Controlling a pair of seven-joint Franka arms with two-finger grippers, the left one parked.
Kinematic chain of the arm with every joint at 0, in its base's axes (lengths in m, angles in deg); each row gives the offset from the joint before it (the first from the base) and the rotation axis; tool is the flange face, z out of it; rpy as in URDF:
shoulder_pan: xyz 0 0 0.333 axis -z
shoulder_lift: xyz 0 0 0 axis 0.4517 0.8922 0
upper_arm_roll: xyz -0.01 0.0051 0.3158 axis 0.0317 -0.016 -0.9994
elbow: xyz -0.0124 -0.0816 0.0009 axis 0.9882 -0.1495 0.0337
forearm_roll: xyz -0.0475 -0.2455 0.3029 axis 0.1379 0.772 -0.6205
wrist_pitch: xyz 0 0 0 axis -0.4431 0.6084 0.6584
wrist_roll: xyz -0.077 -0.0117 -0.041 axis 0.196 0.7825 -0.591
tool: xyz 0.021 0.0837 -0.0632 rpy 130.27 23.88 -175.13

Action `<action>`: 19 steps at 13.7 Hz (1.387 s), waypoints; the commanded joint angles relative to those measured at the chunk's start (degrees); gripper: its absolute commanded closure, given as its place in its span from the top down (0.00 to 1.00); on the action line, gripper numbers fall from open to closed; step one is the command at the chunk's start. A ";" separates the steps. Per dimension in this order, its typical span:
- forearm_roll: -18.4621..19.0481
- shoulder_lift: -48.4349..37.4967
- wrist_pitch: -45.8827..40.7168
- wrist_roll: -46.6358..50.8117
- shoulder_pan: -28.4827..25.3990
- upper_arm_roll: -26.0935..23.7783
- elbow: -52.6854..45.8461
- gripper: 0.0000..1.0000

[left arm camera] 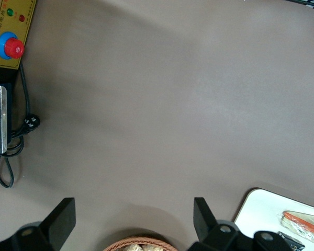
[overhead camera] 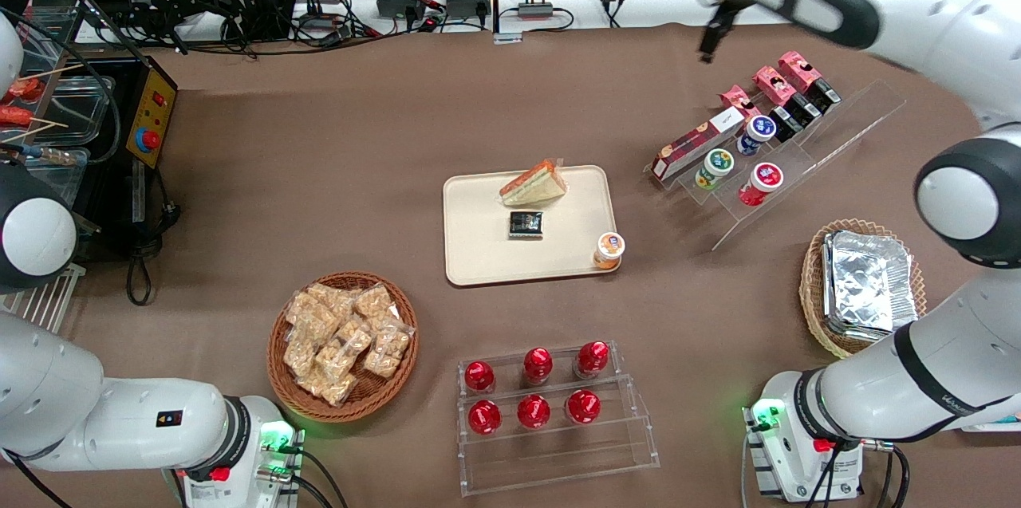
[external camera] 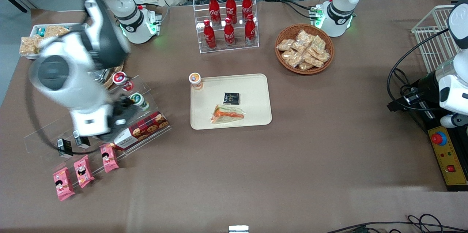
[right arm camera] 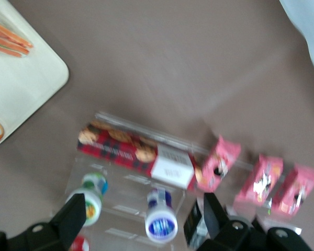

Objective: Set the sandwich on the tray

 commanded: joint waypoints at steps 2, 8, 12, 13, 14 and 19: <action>-3.76 -2.85 -2.75 3.68 8.75 -0.56 1.42 1.00; -7.26 -9.34 -11.71 6.77 9.38 8.74 2.83 1.00; -11.74 -12.07 -11.63 5.98 9.12 13.23 6.17 1.00; -11.75 -13.21 -11.63 6.68 8.94 13.50 7.04 1.00; -11.58 -14.79 -11.11 7.12 8.85 13.59 8.44 1.00; -10.61 -12.09 -5.93 14.73 8.85 13.33 7.49 1.00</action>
